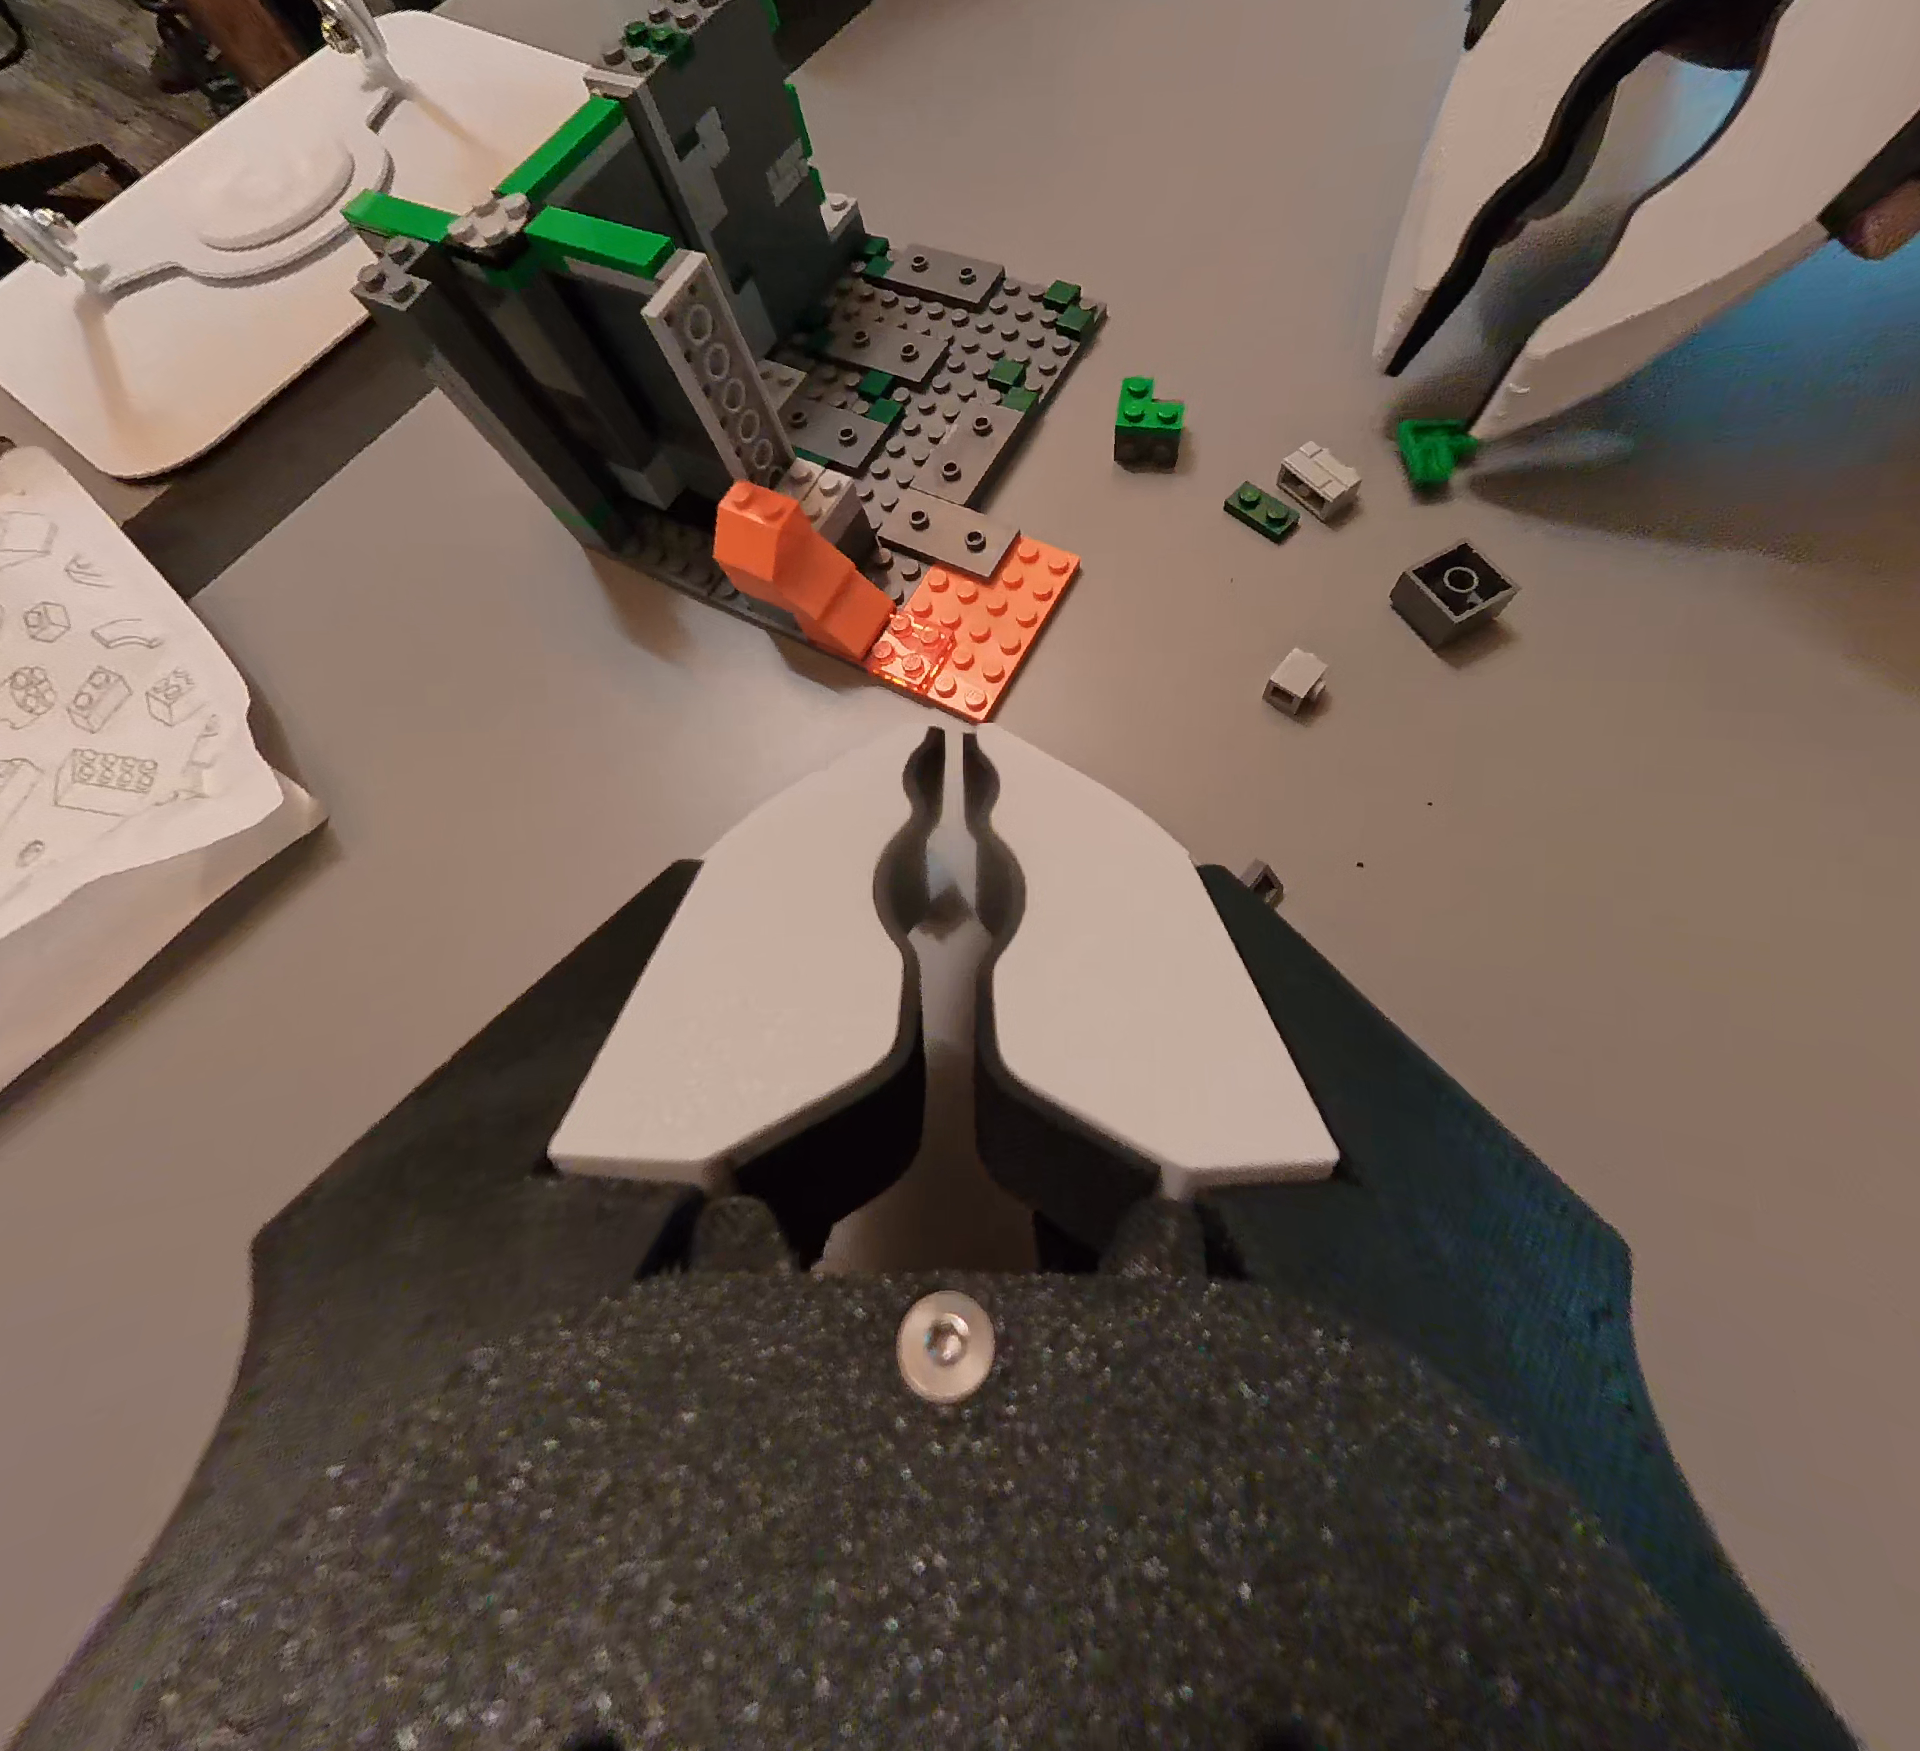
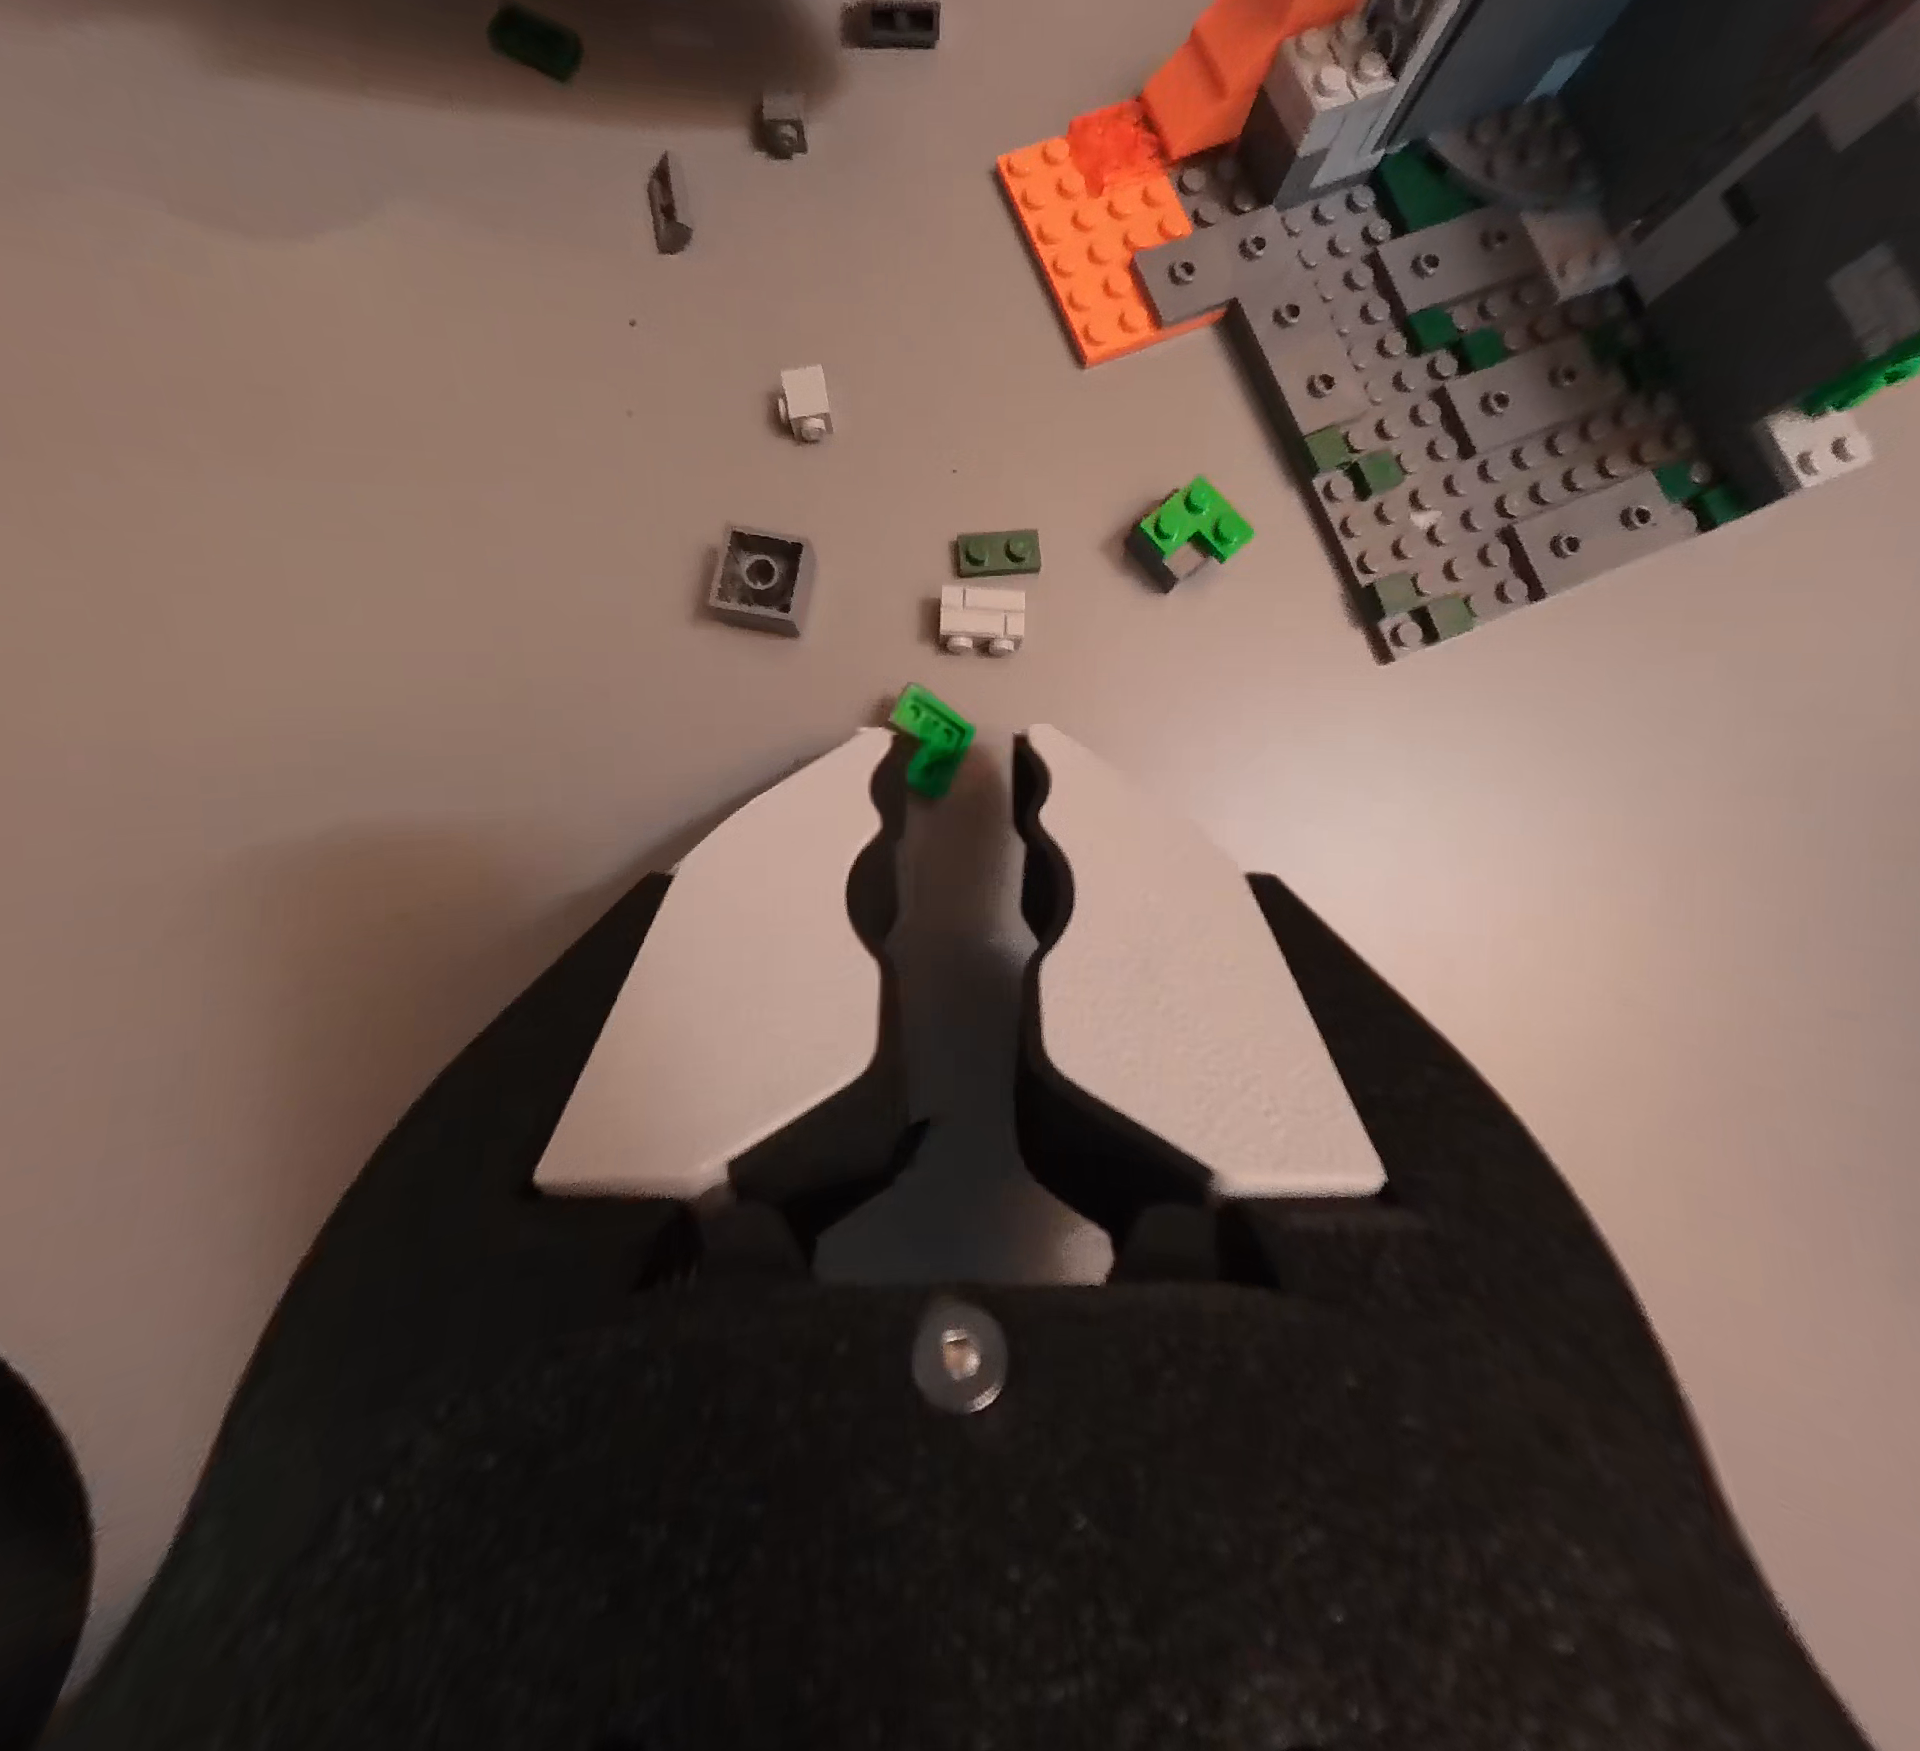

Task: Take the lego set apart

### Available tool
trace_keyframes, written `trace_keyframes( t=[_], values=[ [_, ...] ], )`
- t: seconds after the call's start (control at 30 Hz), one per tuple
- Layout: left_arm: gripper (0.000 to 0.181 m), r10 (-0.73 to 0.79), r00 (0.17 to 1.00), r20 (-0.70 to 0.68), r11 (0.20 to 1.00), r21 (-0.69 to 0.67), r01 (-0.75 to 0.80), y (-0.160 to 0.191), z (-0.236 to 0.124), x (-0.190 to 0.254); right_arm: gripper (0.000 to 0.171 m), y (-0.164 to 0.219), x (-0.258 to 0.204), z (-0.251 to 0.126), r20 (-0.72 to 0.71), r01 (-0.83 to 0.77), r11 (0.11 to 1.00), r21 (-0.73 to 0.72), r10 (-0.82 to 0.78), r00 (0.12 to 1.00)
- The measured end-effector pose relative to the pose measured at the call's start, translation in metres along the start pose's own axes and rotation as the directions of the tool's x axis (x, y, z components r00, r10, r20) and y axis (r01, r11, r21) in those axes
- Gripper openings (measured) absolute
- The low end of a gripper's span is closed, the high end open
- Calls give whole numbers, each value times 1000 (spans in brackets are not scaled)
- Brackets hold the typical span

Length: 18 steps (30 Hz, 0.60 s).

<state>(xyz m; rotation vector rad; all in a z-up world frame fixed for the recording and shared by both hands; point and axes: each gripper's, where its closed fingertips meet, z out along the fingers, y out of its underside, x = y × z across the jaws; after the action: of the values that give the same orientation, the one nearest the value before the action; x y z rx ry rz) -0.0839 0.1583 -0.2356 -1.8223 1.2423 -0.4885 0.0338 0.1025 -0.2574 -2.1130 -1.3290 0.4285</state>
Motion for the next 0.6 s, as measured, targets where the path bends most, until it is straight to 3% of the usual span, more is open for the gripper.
trace_keyframes(
  t=[0.07, 0.23, 0.6],
  values=[
    [5, 4, 1000, 0, 1000, 0, -4, 0, 1, 0, 28, -5, -3, -1, 15, -8, 1000, 25, 8, 1000],
    [6, 20, 1000, 1, 1000, 18, -20, -2, 2, 1, 26, -22, 25, -5, -90, -62, 991, 121, 73, 993],
    [3, 14, 995, -101, 998, 68, -8, -15, 4, 26, 33, -31, 47, 34, -123, -85, 996, -1, 85, 989]
  ],
)
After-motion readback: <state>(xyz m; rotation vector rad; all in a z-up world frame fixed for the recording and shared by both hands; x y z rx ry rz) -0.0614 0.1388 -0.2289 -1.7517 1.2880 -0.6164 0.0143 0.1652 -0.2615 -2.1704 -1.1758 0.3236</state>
